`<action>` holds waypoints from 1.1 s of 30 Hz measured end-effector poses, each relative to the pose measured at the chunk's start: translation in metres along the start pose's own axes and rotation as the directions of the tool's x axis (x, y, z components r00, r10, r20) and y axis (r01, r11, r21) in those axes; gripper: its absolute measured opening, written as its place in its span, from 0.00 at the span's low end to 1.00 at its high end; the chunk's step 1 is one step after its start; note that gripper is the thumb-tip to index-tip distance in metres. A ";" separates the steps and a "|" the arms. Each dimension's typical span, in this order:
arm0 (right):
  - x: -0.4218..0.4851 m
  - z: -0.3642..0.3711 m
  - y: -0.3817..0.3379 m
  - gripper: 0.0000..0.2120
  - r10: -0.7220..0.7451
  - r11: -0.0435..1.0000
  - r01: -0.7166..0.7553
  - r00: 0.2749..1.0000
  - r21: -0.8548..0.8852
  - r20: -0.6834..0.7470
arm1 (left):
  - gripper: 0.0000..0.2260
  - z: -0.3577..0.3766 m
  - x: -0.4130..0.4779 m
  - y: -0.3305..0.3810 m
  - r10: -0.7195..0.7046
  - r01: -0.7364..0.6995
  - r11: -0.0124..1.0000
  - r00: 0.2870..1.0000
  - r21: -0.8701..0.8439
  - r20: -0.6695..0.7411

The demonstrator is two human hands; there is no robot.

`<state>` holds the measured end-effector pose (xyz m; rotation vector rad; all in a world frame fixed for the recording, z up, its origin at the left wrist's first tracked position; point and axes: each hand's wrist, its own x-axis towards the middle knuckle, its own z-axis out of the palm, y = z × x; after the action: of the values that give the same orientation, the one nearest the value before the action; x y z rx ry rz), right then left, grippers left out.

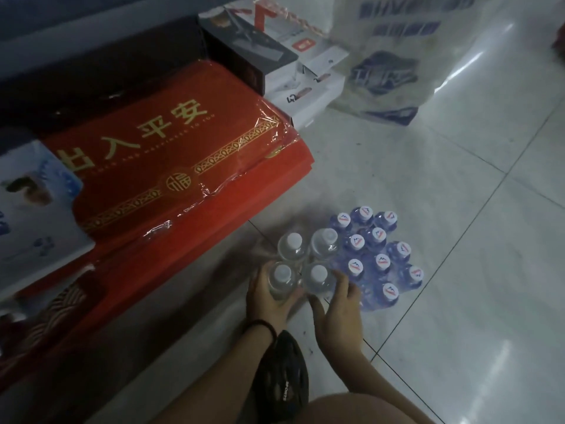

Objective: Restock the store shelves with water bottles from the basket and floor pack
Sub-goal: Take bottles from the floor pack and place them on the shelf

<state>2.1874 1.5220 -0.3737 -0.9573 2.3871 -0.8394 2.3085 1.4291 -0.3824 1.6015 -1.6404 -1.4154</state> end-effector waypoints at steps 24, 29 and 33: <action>-0.031 -0.005 -0.001 0.29 0.109 0.865 -0.200 0.970 0.460 0.218 | 0.19 -0.017 -0.006 0.015 -0.001 0.096 0.963 0.936 -0.251 0.353; -0.030 0.005 -0.003 0.35 0.141 0.836 -0.260 0.953 0.483 0.269 | 0.17 -0.019 -0.012 -0.003 -0.050 0.133 0.956 0.952 -0.260 0.303; -0.027 0.005 -0.012 0.31 0.122 0.848 -0.254 0.948 0.465 0.294 | 0.16 -0.023 -0.010 -0.021 -0.037 0.085 0.967 0.980 -0.241 0.197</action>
<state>2.2133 1.5328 -0.3648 -0.5658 1.8648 -1.1073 2.3405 1.4342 -0.3887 1.4220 -1.4536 -1.7775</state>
